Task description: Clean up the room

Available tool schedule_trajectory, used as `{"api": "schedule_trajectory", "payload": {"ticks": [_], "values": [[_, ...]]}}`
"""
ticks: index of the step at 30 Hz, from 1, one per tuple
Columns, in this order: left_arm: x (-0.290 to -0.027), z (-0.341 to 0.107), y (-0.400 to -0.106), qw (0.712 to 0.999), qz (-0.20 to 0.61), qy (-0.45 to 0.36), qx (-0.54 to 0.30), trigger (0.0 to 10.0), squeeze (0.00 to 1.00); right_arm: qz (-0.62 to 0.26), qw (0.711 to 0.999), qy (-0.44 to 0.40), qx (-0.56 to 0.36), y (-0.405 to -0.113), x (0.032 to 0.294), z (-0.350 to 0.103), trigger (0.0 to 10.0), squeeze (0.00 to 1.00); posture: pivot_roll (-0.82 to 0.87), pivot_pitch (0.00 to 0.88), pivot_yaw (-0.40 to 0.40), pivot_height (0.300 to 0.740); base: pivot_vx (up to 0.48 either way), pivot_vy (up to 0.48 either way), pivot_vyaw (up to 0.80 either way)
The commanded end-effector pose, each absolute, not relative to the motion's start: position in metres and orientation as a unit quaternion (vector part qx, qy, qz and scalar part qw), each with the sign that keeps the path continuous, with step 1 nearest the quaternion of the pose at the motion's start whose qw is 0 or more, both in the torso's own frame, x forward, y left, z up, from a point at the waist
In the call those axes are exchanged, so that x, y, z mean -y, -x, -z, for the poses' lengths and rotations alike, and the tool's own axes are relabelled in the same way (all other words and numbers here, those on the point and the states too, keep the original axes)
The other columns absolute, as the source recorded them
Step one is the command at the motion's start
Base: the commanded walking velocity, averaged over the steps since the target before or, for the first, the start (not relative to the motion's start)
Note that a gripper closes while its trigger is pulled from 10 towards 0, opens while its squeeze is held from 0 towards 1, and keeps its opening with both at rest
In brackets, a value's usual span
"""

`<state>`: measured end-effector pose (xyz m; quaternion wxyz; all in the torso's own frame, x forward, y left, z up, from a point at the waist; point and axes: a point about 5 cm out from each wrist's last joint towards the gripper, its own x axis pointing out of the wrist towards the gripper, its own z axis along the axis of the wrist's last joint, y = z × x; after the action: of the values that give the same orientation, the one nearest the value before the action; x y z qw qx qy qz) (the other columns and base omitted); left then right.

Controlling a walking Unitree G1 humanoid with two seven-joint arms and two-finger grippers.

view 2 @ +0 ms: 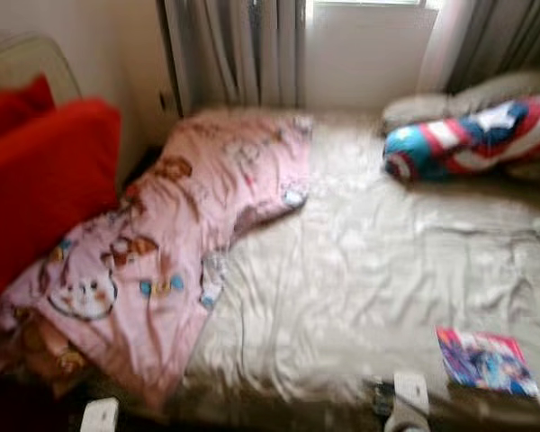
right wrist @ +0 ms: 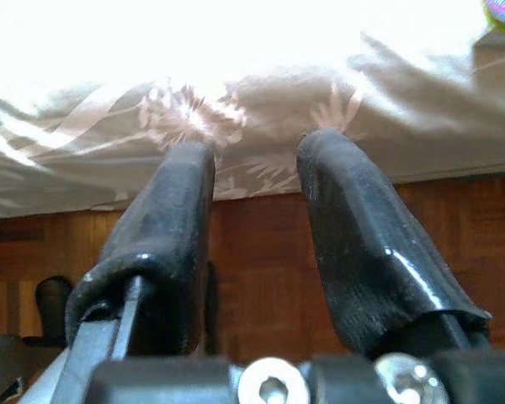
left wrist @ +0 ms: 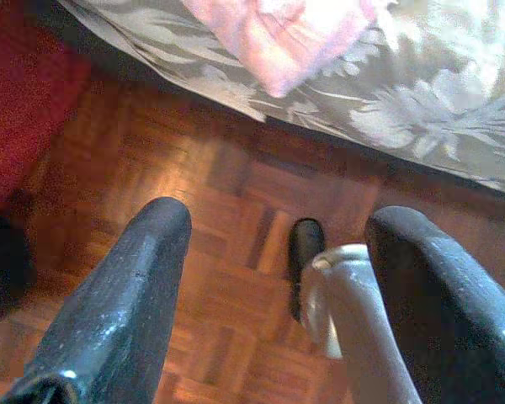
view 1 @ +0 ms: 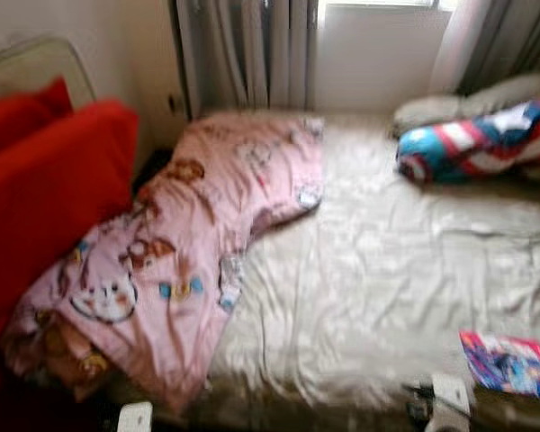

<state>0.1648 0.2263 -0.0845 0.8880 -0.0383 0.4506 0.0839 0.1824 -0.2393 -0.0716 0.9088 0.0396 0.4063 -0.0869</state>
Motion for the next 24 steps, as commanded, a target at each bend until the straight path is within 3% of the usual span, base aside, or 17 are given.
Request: {"api": "schedule_trajectory", "payload": {"ticks": [1,24], "values": [[-0.2221,0.0863,-0.1633,0.885,-0.081,0.043,-0.457,10.0,0.0,0.09,0.905,-0.036,-0.415,-0.1781,0.2427,0.073,10.0,0.0,-0.11,0.0,0.021,0.74,0.0,0.292,0.0],[-0.2214,0.0866,-0.163,0.885,-0.086,0.049,-0.455,10.0,0.0,0.077,0.905,-0.027,-0.418,-0.1785,0.2427,0.0728,10.0,0.0,-0.1,0.0,0.008,0.74,0.0,0.291,0.0]]}}
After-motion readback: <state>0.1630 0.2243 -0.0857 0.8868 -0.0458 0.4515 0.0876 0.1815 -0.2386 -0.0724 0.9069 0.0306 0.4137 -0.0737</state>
